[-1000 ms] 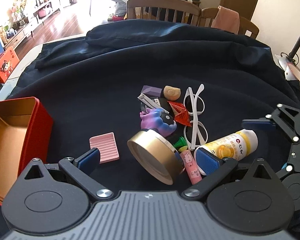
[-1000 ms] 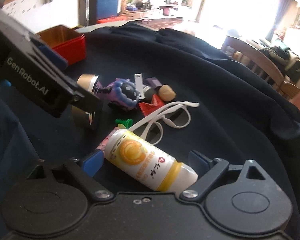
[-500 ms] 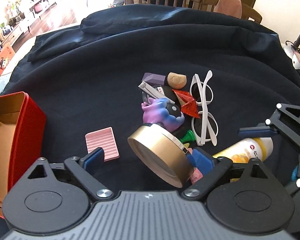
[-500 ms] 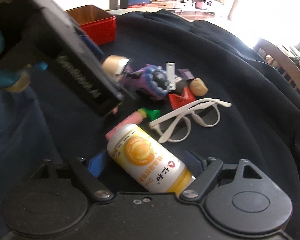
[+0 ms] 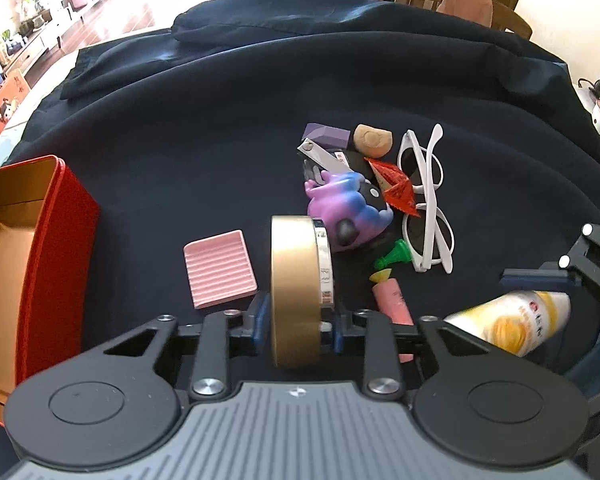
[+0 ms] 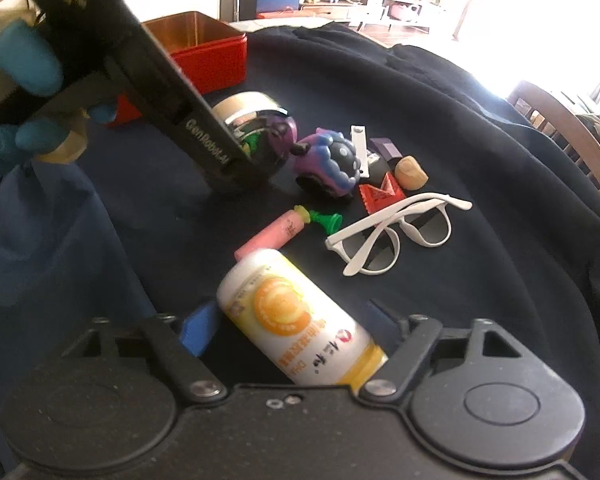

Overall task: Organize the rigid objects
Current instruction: 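Grasp the gold tape roll with the left tool while the right tool grasps the white-yellow bottle, then carry the tape roll and bottle into the red tin with both tools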

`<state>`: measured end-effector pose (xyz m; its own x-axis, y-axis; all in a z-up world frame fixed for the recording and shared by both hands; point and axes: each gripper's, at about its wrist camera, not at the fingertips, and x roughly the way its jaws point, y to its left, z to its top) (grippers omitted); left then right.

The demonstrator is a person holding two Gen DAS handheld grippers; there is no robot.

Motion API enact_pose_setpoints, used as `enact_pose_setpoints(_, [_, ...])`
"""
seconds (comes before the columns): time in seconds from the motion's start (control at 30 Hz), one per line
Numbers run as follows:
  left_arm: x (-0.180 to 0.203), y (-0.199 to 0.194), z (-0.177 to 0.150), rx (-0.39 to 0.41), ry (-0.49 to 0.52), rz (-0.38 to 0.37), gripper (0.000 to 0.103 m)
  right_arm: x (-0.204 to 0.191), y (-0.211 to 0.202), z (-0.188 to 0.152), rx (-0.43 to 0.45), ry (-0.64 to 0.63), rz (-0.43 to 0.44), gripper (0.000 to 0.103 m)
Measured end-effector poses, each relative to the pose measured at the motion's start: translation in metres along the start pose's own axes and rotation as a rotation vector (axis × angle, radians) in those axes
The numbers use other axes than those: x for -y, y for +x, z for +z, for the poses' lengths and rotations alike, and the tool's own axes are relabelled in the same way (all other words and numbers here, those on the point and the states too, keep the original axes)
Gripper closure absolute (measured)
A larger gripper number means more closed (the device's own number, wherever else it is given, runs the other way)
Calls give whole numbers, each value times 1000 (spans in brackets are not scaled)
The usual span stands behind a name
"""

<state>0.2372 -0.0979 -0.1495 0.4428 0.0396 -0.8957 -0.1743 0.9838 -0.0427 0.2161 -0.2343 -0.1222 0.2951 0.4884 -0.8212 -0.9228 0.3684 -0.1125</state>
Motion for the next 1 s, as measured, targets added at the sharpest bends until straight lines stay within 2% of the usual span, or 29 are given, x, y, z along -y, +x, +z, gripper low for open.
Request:
enact_pose_setpoints(0.03, [0,-1,-1,3,6,3,79,1,-1,1,0,16,-6,48])
enact_pose_setpoints(0.07, [-1,-2,-1,7,12,8,79,2,-1,1,1,28,-4,51])
enact_pose_setpoints(0.37, [-13,-17,-7,27,0,18,79,8,-7,3,15,111,-4,53])
enact_pose_setpoints(0.5, [-18,-22,-11,27,-8,13,79,9,-1,-1,-14,102,-9,52])
enact_pose_setpoints(0.6, [-21,-24,-14,23,-17,15,79,6,-2,-3,-25,84,-5,44])
enact_pose_setpoints(0.67, [-24,-26,-17,22,-24,14,79,5,-3,-5,-28,68,-14,31])
enact_pose_setpoints(0.83, [-29,-32,-20,27,-45,4,79,4,1,-11,-73,32,4,31])
enact_pose_setpoints(0.9, [-30,-35,-22,32,-45,5,79,1,3,-13,-95,23,1,35])
enact_pose_setpoints(1.0, [-33,-40,-24,38,-54,-2,79,2,2,-13,-91,27,-6,50])
